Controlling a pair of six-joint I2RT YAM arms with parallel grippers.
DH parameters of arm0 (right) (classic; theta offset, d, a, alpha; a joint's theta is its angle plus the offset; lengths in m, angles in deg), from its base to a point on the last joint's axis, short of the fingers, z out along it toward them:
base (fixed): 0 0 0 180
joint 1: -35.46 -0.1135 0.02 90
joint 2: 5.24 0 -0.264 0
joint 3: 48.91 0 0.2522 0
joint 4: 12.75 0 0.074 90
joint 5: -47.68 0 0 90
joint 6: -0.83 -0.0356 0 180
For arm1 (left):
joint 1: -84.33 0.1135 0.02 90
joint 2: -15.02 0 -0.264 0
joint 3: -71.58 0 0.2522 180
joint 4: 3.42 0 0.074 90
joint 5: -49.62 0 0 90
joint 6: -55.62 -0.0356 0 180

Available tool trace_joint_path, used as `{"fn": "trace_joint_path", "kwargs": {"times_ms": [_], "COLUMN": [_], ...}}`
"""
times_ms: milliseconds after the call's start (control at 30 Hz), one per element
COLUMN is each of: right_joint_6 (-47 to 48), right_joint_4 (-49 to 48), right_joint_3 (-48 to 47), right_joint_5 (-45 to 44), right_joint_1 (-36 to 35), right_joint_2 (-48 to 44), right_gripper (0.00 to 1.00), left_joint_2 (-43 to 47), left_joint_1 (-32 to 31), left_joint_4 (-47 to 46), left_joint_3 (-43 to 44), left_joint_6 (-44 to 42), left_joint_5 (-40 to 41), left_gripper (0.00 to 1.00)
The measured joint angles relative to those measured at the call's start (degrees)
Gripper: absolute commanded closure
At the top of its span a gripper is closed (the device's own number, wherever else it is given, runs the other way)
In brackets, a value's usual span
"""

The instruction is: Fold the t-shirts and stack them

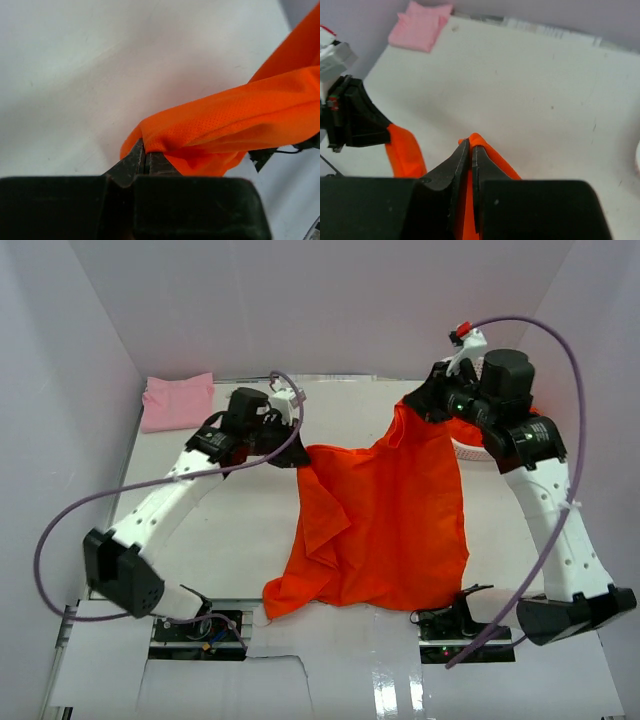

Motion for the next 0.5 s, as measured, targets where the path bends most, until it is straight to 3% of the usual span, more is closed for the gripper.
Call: {"fn": "trace_joint_path", "kwargs": {"times_ms": [100,267,367,500], "right_joint_6": [-0.8,-1.1,-1.0,-1.0], "right_joint_4": [0.6,0.2,-1.4,-2.9], "right_joint_3": [4.5,6.1,5.6,1.2], "right_joint_5": [-1.2,-3.0,-4.2,-5.8], "right_joint_1": [0.0,0.0,0.1,0.8], "right_joint_2": [3.7,11.3,17.8,29.9], "right_gripper": [0.92,0.92,0.92,0.92], "left_joint_2": [-9.9,-27.9,-37.2,-45.0], "left_joint_1": [1.2,2.1,2.3,2.4], "left_joint_4": [-1.8,-4.2,-5.1,-4.5], "left_joint_3": [-3.8,-2.8,0.8,12.5], "left_joint_6": [1.8,4.5,5.6,6.1], "left_joint_5": [2.3,3.7,3.7,2.7], "left_gripper": [1.00,1.00,1.00,1.00]}}
